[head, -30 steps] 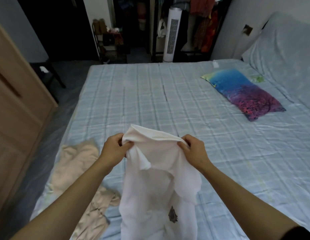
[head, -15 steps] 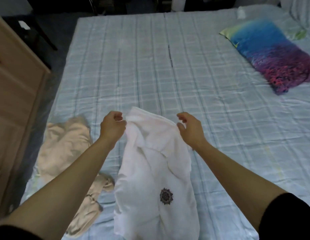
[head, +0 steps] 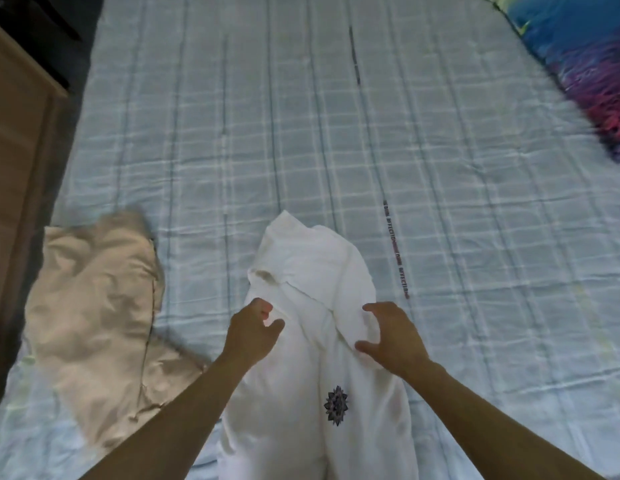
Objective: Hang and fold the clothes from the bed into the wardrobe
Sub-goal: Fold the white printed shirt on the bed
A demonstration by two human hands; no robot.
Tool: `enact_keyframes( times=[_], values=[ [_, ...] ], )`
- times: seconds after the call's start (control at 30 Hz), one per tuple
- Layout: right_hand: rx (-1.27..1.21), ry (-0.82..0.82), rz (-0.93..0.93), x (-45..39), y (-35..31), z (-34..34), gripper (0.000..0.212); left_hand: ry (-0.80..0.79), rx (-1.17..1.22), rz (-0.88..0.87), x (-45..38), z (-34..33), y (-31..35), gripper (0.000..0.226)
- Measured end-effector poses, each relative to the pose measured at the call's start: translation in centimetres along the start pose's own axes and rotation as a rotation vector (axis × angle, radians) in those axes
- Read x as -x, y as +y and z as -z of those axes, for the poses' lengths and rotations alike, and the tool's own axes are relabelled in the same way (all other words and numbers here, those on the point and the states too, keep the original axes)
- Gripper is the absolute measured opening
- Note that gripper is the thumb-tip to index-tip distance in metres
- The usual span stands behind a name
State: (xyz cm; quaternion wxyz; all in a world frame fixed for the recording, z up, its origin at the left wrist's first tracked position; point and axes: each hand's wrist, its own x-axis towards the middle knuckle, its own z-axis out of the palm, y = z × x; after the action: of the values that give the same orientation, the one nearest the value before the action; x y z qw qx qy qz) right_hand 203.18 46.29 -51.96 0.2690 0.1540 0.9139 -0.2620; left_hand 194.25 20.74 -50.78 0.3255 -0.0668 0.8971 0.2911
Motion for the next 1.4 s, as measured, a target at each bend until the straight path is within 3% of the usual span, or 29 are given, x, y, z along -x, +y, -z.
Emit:
enact_keyframes(
  times=[0.07, 0.1, 0.2, 0.27, 0.53, 0.77, 0.93, 1.07, 1.13, 1.27, 1.4],
  values=[
    [0.137, -0.025, -0.020, -0.2, 0.6, -2.0, 0.085, -0.023, -0.120, -0.055, -0.1, -2.2, -0.8, 0.050],
    [0.194, -0.008, -0.019, -0.3, 0.9, -2.7, 0.079, -0.025, -0.207, -0.084, -0.1, -3.3, -1.2, 0.054],
    [0.226, 0.147, 0.052, -0.6, 2.0, -3.8, 0.034, -0.026, -0.442, -0.162, 0.3, -5.4, -1.9, 0.053],
    [0.164, 0.219, 0.053, -0.9, 2.3, -3.4, 0.019, -0.033, -0.571, -0.215, 0.6, -6.2, -2.2, 0.052],
    [-0.190, 0.540, -0.078, -5.2, 1.8, 4.9, 0.016, -0.123, -0.834, -0.345, 1.8, -6.9, -1.9, 0.043],
    [-0.026, 0.278, 0.098, -3.3, 1.5, 4.4, 0.048, -0.265, -0.858, -0.425, 3.0, -7.4, -2.5, 0.051],
    [-0.044, 0.206, -0.113, -0.3, 3.2, 0.3, 0.042, -0.152, -0.780, -0.478, 4.0, -7.7, -2.2, 0.039],
    [-0.093, 0.037, -0.252, 0.6, 4.7, -2.8, 0.055, -0.052, -0.704, -0.563, 2.9, -7.6, -0.3, 0.033],
    [-0.130, 0.051, -0.269, 0.9, 5.1, -4.1, 0.055, -0.026, -0.677, -0.593, 2.3, -7.8, 1.0, 0.030],
    [-0.224, 0.180, -0.268, 1.5, 5.1, -5.1, 0.015, 0.008, -0.605, -0.614, 1.9, -8.0, 2.8, 0.027],
    [-0.349, 0.292, -0.224, 3.1, 4.8, -3.6, 0.015, 0.008, -0.603, -0.661, 2.3, -7.0, 3.9, 0.027]
  ],
)
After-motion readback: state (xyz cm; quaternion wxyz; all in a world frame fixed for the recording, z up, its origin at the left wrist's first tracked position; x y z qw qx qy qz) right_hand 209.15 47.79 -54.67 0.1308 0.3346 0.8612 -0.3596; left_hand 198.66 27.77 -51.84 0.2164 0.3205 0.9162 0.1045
